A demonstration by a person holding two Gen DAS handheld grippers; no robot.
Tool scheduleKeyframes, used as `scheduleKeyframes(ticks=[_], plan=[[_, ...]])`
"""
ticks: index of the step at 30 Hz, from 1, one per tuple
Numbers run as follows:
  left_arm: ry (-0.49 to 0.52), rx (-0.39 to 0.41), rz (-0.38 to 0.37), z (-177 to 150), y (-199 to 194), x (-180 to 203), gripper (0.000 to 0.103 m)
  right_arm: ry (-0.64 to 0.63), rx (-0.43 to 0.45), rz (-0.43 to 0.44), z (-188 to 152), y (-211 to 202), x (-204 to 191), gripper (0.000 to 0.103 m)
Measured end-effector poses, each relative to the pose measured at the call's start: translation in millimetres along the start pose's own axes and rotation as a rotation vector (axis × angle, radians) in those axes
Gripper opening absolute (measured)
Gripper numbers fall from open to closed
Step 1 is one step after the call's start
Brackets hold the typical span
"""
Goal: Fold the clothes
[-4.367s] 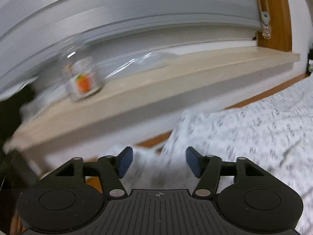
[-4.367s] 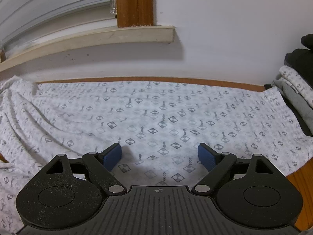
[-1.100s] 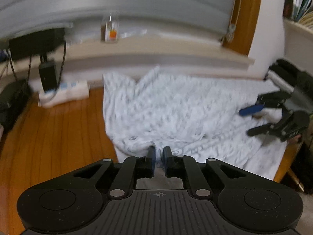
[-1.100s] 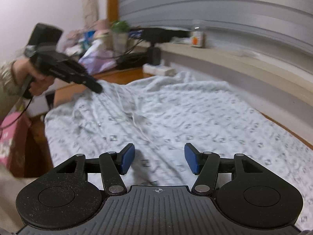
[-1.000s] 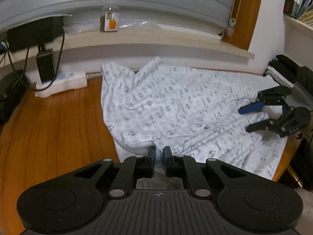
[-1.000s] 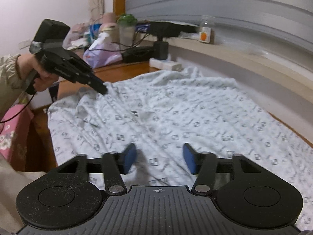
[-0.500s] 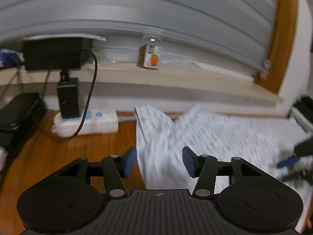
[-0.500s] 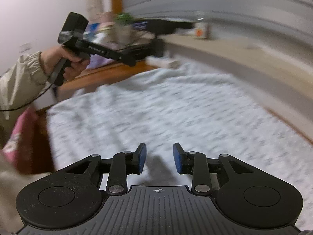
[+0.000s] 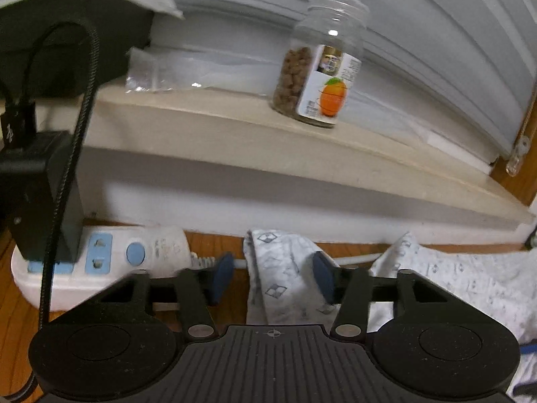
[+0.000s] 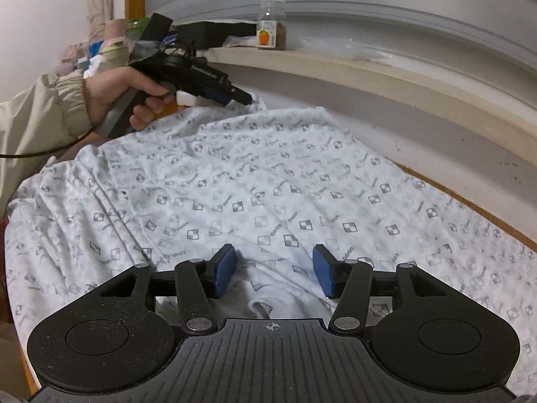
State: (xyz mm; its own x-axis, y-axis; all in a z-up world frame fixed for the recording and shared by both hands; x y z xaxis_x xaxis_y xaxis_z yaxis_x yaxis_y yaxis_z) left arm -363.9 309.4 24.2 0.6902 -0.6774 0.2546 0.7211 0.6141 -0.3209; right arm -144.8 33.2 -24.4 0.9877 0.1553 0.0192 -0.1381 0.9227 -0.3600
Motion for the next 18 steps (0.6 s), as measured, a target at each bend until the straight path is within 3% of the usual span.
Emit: scheduleKeyframes(ticks=[2, 5, 7, 9, 11, 14, 18], plan=[[0.034, 0.036, 0.009, -1, -8, 2, 0.005, -0.012, 0.002, -0.003, 1, 1, -2, 0.052], [-0.009, 0.22, 0.142, 5, -36, -10, 0.005, -0.011, 0.003, 0.002, 0, 0, -2, 0.052], [-0.01, 0.206, 0.152, 3, -38, -14, 0.007, -0.002, 0.002, 0.007, 0, 0, 0, 0.052], [0.026, 0.184, 0.168, -1, -37, -12, 0.013, 0.007, -0.001, 0.009, 1, 1, 2, 0.052], [0.017, 0.144, 0.165, -1, -35, -11, 0.035, 0.014, -0.002, 0.01, 0, 1, 3, 0.053], [0.042, 0.133, 0.149, 0, -42, -1, 0.053, 0.018, -0.005, -0.008, 0, 1, 4, 0.06], [0.16, 0.105, 0.111, -1, -60, 30, 0.065, 0.027, 0.037, -0.01, 2, -7, 6, 0.061]])
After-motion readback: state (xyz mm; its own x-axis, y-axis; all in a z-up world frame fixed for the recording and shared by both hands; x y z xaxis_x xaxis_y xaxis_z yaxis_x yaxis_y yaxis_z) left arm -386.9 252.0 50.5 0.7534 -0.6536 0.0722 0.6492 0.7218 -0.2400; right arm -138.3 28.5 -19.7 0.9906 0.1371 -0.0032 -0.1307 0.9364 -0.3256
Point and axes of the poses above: each gripper's, at about its wrist camera, not at the fingertips, and y roughly the way its jaws point, x to its right, z to its top, the point moved 2 cm from there along y, roughly the way its jaws point, and after that the axes turned 14 degrees about x, right-handed, at the moved point
